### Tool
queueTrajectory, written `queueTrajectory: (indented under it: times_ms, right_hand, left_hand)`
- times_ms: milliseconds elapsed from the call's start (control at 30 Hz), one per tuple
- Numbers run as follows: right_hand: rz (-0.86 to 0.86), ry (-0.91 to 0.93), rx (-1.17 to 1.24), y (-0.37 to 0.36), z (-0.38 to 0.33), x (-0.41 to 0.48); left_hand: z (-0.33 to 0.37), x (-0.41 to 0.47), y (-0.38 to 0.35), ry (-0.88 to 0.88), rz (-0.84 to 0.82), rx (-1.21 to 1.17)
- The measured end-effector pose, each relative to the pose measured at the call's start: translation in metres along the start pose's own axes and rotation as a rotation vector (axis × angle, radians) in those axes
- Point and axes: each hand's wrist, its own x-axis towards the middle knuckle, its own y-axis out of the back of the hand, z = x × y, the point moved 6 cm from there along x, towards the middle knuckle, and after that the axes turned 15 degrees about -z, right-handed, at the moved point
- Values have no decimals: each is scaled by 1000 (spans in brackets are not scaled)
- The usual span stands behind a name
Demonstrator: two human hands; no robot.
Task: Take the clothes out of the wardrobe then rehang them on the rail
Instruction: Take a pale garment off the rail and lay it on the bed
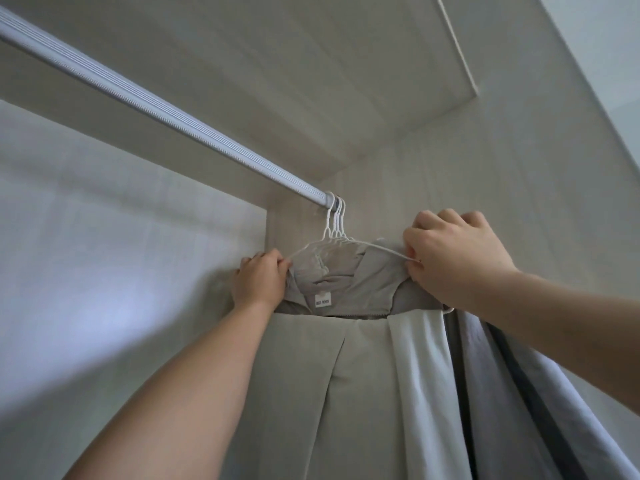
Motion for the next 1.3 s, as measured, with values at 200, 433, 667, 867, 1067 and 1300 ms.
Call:
queueTrajectory:
  times_ms: [200,433,667,867,1067,1300]
  right_hand:
    - [22,-8,-16,7,3,4]
    - [39,-52,-4,17,14,9]
    - [108,-102,76,46,39,21]
    - [167,-121,149,68,67,4]
    - [206,-84,164,83,99,-43]
    - [203,-83,115,80,159,-120]
  left_hand:
    - [-12,1,9,54,98,-25]
    - [-18,16,43,132,106,-138]
    - [-5,24,79,177,137,-187]
    - [22,9,106,129,157,-158]
    - [57,-29,123,39,202,-115]
    - [134,-92,118,-169,190,-59]
